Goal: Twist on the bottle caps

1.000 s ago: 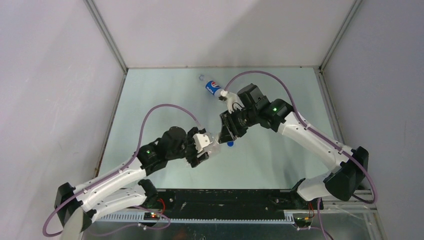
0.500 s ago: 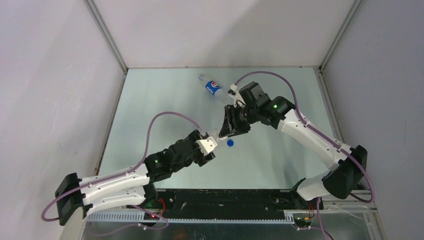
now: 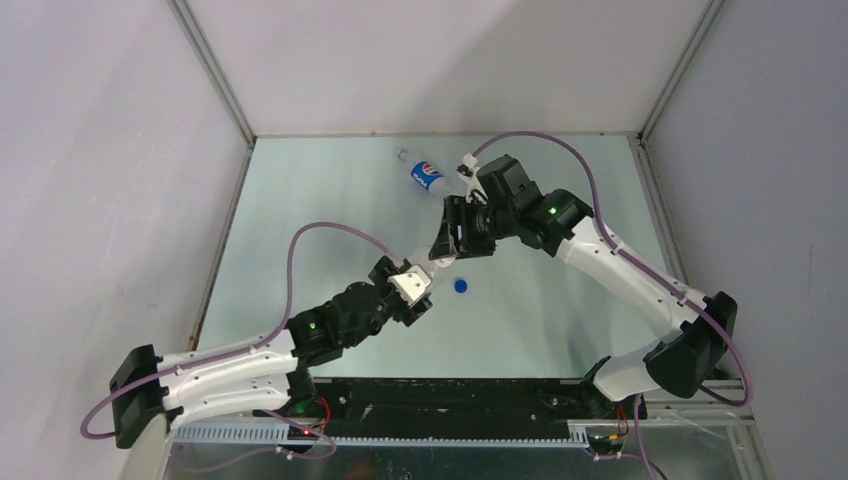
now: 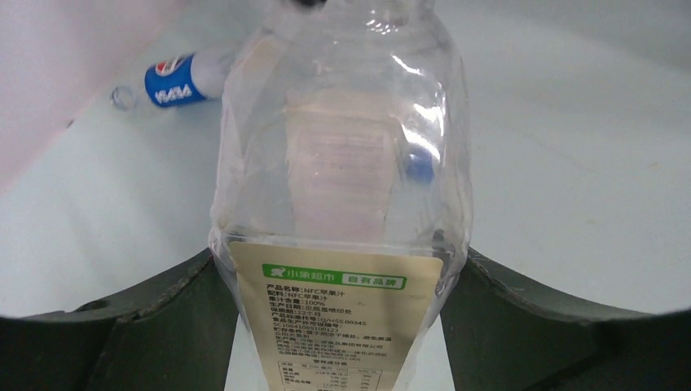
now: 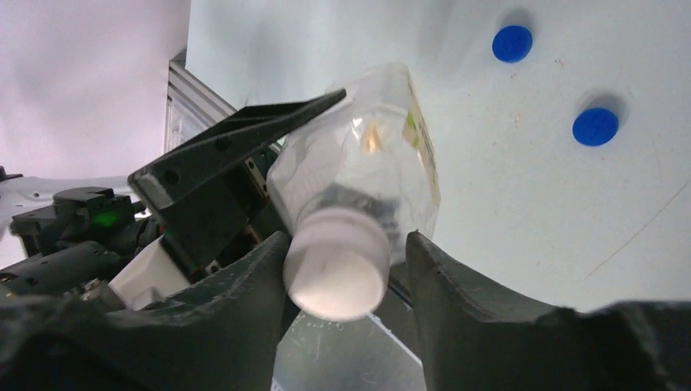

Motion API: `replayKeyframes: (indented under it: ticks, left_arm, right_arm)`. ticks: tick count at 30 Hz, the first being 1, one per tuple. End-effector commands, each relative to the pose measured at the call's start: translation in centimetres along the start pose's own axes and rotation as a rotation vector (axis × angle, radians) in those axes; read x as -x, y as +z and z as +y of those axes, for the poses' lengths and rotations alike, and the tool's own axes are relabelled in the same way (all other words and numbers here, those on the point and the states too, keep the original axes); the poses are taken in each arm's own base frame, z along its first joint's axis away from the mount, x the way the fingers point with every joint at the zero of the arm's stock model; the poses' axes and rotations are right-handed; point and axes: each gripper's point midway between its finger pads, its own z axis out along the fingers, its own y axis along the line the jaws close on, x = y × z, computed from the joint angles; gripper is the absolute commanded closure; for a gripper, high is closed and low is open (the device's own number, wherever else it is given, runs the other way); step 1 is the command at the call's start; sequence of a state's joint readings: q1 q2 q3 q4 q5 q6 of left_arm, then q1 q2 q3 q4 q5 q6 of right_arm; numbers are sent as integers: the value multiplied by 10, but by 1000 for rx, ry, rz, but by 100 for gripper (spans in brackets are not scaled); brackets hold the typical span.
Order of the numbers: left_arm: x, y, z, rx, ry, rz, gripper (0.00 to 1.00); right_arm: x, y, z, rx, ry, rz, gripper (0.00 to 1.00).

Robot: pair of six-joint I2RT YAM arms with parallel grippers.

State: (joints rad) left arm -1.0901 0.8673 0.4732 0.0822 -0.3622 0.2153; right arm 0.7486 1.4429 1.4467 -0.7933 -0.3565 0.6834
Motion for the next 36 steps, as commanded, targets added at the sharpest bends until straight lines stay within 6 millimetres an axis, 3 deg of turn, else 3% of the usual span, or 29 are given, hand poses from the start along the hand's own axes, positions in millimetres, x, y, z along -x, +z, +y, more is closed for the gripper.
replayKeyframes:
  ticks: [1,11,14,17,24,27,30,36]
  left_arm:
    - [55,-6,-2,-21,-110,-190,100]
    - [28,-3,-5,-114,-197,-85,100]
    - [25,-1,-3,-171,-229,-56,100]
    - [20,-5,-17,-293,-216,-8,100]
    - [39,-22,-37,-554,-146,-18,100]
    - [52,-28,-43,-634,-92,-41,100]
    - [55,-34,-54,-729,-73,-25,100]
    - [63,-37,-56,-778,-41,-30,100]
  right_arm:
    - [26,-17,24,41,-104,-141,38]
    - [24,-47,39,109,-273,-196,21]
    - [19,-62,45,165,-433,-222,19]
    - [12,-73,44,226,-642,-256,16]
    - [-5,-94,27,302,-1084,-295,17]
    - [-12,-102,29,353,-1235,-314,16]
    - [-18,-105,31,405,-1304,-314,15]
    - [-26,-106,36,491,-1316,-293,18]
